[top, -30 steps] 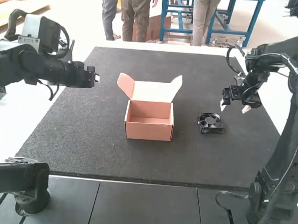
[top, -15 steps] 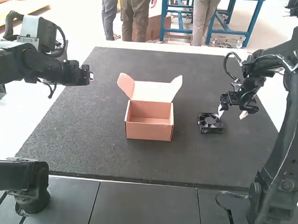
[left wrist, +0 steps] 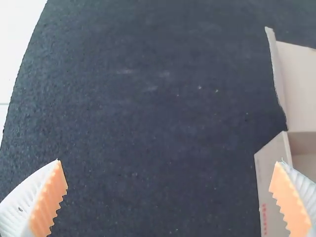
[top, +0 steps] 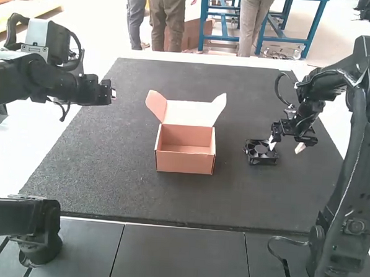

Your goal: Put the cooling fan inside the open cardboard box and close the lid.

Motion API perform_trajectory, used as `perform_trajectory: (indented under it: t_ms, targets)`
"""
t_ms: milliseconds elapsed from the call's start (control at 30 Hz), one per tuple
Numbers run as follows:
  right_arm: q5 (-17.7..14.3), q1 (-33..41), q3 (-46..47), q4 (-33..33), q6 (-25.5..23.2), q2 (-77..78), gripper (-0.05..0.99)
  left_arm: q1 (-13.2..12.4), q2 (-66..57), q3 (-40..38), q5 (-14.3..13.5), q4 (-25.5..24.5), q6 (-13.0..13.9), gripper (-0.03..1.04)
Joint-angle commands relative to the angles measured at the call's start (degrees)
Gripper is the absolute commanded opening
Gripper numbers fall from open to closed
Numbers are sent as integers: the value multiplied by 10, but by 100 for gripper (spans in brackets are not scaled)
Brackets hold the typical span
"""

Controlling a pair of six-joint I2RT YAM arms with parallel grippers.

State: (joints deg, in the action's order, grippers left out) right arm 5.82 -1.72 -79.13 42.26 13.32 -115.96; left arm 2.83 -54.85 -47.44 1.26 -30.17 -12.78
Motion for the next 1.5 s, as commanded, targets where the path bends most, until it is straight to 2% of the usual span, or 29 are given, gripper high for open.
perform_trajectory:
  t_ms: [0,433,600,700,900,1033,1067,1133,1233,1467]
  targets:
    - [4,-2,-29,-2,3,-10,90,-5,-3,-11,-6,5,-3,97]
    - [-4,0,-34,15,3,-27,90,-5,-3,-12,-6,13,-3,97]
    - [-4,2,-22,23,3,-33,80,-5,-5,-11,-6,14,-3,97]
    - [-4,3,-15,19,3,-38,70,-5,-5,-11,-6,15,-3,97]
    - [-4,10,-8,12,3,-50,69,-5,-5,-12,-6,14,-3,97]
    - [-2,15,-7,3,2,-55,52,-5,-4,-13,-6,14,-3,97]
    - [0,15,-6,-2,0,-55,45,-5,-5,-13,-6,13,-3,97]
    - [12,17,-4,-5,-6,-55,24,-5,-5,-13,-6,13,-3,97]
    - [29,20,-2,-11,-13,-55,0,-5,-5,-14,-6,12,-3,97]
    - [47,28,-6,-16,-34,-51,-2,-5,-5,-15,-6,12,-2,97]
